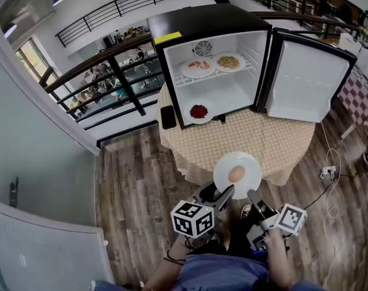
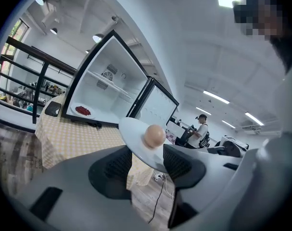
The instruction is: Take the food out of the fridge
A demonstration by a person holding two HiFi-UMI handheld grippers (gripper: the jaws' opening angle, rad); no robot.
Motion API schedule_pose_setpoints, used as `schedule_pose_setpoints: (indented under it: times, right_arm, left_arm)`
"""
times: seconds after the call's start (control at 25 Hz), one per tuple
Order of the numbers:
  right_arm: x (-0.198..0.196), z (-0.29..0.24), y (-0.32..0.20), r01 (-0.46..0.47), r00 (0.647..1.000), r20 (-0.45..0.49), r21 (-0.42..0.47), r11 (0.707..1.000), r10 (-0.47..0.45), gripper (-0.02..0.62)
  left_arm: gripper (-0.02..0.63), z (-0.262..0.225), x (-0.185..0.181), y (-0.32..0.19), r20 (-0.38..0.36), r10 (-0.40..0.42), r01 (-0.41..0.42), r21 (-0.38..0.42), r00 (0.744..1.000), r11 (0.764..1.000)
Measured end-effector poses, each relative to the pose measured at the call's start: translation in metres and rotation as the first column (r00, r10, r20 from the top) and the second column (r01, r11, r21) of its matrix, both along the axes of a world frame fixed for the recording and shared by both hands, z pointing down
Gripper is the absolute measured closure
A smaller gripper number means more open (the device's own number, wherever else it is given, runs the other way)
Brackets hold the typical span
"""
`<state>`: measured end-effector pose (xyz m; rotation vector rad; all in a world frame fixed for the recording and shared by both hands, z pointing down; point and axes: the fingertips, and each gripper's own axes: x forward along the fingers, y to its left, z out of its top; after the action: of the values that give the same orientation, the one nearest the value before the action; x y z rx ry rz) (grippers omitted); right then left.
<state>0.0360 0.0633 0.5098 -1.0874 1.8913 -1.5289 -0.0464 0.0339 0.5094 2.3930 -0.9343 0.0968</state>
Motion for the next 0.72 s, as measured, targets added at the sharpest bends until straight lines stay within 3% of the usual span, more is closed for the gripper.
schedule_pose_setpoints:
  times: [0.4,0.72]
  right_arm:
    - [-0.004,-0.005,0.048,-0.052,0.998,-0.040,0.006,0.999,0.052,0.572]
    - [-0.004,-0.016,0.062,-0.041,0.995,-0.086,0.050,0.998,0.045,0.569]
  left_arm:
    - [0.394,-0.003,-0.003,0.043,-0.047,0.056,-0.056,-0.001,0.997,0.998]
    - [0.394,-0.006,0.000,0.058,-0.068,0.064,-0.065,-0.013,0.996,0.998]
